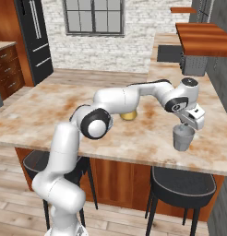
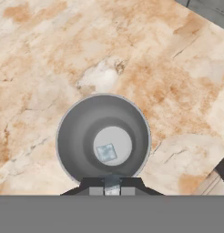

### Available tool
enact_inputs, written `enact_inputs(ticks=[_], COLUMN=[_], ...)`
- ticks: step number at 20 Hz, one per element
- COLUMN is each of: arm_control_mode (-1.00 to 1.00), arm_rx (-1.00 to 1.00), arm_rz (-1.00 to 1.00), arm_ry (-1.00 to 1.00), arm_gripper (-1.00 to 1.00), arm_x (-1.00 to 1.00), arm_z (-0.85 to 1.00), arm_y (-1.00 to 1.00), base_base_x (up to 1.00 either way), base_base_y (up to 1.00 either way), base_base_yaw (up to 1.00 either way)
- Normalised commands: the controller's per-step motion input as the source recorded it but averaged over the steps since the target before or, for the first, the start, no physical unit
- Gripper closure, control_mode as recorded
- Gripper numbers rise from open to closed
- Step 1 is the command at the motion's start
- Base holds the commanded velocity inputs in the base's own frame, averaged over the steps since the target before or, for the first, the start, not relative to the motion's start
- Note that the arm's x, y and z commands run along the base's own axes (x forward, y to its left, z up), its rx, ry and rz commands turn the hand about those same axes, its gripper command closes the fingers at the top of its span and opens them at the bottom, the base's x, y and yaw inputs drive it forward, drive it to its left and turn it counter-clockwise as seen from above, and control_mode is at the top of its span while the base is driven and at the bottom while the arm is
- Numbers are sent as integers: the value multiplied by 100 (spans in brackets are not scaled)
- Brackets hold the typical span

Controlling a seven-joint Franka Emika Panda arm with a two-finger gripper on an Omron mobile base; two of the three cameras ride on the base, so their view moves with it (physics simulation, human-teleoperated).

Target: There are two ice cubes in the ice bowl. Place both ice cubes in the glass cup.

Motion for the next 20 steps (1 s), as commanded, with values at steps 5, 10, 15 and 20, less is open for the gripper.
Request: enact_inputs(ticks=[5,10,15,20], arm_control_mode=[-100,-100,-100,-100], arm_rx=[0,-2,-23,-26], arm_rz=[0,1,4,0], arm_ry=[0,6,2,10], arm_gripper=[-100,-100,-100,-100], arm_x=[21,-63,-100,-100], arm_z=[-5,-5,-45,-59], arm_y=[1,51,100,100], base_base_x=[0,0,0,0], base_base_y=[0,0,0,0], base_base_yaw=[0,0,0,0])
